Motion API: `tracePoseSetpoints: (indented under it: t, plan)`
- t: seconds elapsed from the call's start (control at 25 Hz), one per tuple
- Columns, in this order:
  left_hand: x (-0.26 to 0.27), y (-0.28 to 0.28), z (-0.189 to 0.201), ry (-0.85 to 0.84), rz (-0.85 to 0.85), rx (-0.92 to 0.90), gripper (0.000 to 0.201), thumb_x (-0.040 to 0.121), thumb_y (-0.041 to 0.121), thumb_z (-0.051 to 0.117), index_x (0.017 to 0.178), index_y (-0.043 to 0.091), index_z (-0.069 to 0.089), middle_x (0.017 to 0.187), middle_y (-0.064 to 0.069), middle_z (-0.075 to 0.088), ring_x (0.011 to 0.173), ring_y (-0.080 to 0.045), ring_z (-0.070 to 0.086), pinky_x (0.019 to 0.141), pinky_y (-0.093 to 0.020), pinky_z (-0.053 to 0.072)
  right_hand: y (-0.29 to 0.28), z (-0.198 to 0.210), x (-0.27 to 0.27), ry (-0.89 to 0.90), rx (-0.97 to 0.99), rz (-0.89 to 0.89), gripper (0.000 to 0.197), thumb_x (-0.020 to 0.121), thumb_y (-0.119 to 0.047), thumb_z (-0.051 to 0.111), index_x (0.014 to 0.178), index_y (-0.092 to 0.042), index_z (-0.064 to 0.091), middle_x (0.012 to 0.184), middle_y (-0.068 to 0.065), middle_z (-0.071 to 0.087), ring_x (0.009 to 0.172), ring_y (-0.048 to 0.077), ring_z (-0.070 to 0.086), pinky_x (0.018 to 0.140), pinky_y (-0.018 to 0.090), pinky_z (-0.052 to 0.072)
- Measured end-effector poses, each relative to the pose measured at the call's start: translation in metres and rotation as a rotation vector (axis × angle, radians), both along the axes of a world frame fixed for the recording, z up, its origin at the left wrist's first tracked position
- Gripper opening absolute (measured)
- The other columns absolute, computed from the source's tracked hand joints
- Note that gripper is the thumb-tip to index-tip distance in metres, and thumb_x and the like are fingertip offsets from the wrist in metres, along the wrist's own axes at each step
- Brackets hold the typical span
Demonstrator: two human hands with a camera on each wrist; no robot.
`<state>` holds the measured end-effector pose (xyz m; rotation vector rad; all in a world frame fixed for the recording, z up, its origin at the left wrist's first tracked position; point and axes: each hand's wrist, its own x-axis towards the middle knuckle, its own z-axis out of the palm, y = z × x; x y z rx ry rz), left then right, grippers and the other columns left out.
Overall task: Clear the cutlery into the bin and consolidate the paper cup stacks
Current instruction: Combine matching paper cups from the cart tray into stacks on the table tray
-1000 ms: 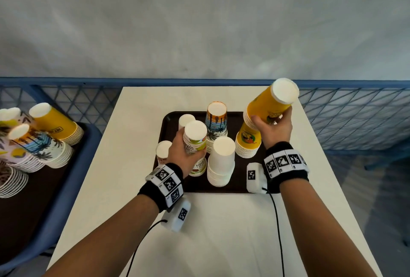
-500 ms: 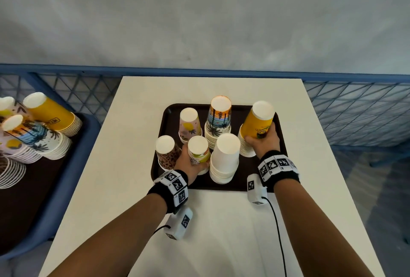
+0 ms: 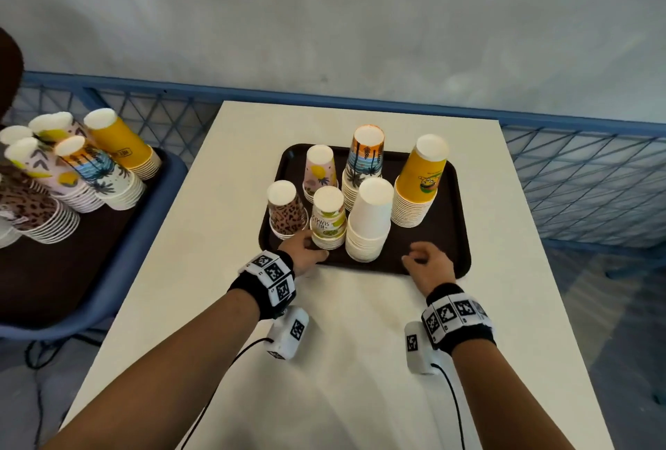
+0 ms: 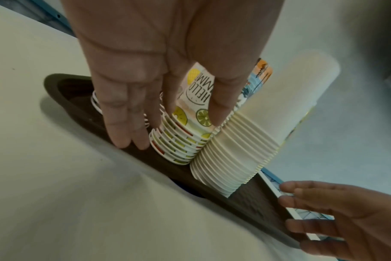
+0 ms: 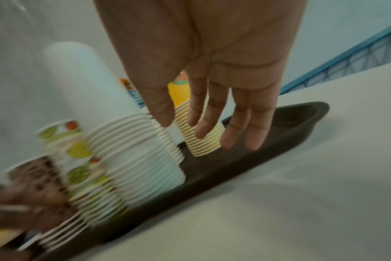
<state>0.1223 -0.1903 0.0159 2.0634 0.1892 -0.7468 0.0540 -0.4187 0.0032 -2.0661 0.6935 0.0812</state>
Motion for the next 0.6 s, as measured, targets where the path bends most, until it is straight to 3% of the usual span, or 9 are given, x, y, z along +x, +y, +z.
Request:
tracePoseSetpoints:
  t: [0.08,0.16,0.2,0.32,0.48,0.52,0.6]
  plan:
    - [-0.015,0.01,0.005,0.038,-0.019,-0.023,0.055,0.083,0.019,0.064,0.134,0.013,0.043,0.129,-0.006,0.053,0.117,-0.025,0.054,0.086,-0.03,0.049,0.023,-0.001,-0.015,0.013,0.026,0.112,0.027,0.082,-0.009,0.063,0.109,-0.004,0.06,0.094,0.009,0.063,0.086,0.019,0.055,0.085,0.023,0.042]
    - [-0.031,0.021,0.011,0.044,-0.035,-0.059,0.048,0.085,0.018,0.062,0.13,0.01,0.048,0.114,-0.003,0.056,0.1,-0.02,0.056,0.063,-0.019,0.044,0.049,-0.002,-0.023,0.026,0.041,0.236,0.022,0.083,-0.008,0.059,0.105,-0.006,0.062,0.091,0.006,0.062,0.084,0.018,0.054,0.077,0.021,0.037]
    - [-0.038,0.03,0.013,0.022,-0.037,-0.065,0.046,0.085,0.018,0.062,0.128,0.01,0.049,0.109,-0.001,0.056,0.095,-0.015,0.054,0.06,-0.018,0.041,0.066,-0.001,-0.023,0.033,0.046,0.297,0.02,0.084,-0.008,0.058,0.103,-0.008,0.063,0.087,0.005,0.061,0.083,0.019,0.055,0.076,0.022,0.037]
    - [-0.048,0.074,0.014,-0.06,0.017,-0.02,0.04,0.085,0.02,0.063,0.123,0.012,0.054,0.106,-0.001,0.057,0.093,-0.011,0.051,0.073,-0.018,0.04,0.128,0.006,-0.007,0.013,0.078,0.466,0.019,0.083,-0.006,0.058,0.1,-0.011,0.062,0.075,-0.004,0.056,0.074,0.021,0.055,0.072,0.022,0.037]
    - [-0.053,0.162,0.012,-0.094,0.177,-0.039,0.033,0.085,0.018,0.062,0.117,0.015,0.058,0.099,0.002,0.057,0.083,-0.013,0.053,0.051,-0.005,0.039,0.226,0.018,0.028,-0.07,0.11,0.631,0.021,0.082,-0.006,0.059,0.102,-0.009,0.063,0.082,0.0,0.059,0.058,0.012,0.053,0.064,0.018,0.038]
    - [-0.054,0.191,0.01,-0.097,0.226,-0.028,0.03,0.084,0.017,0.062,0.114,0.015,0.059,0.099,0.0,0.058,0.081,-0.015,0.054,0.053,-0.008,0.041,0.254,0.019,0.037,-0.084,0.13,0.675,0.021,0.082,-0.007,0.059,0.102,-0.01,0.063,0.084,-0.001,0.059,0.056,0.01,0.051,0.062,0.016,0.039]
    - [-0.055,0.244,0.002,-0.132,0.326,0.044,0.028,0.083,0.014,0.064,0.111,0.013,0.061,0.103,-0.009,0.062,0.089,-0.022,0.059,0.073,-0.02,0.046,0.3,0.022,0.05,-0.094,0.151,0.743,0.021,0.082,-0.008,0.059,0.103,-0.011,0.062,0.084,-0.003,0.058,0.057,0.014,0.049,0.062,0.013,0.04]
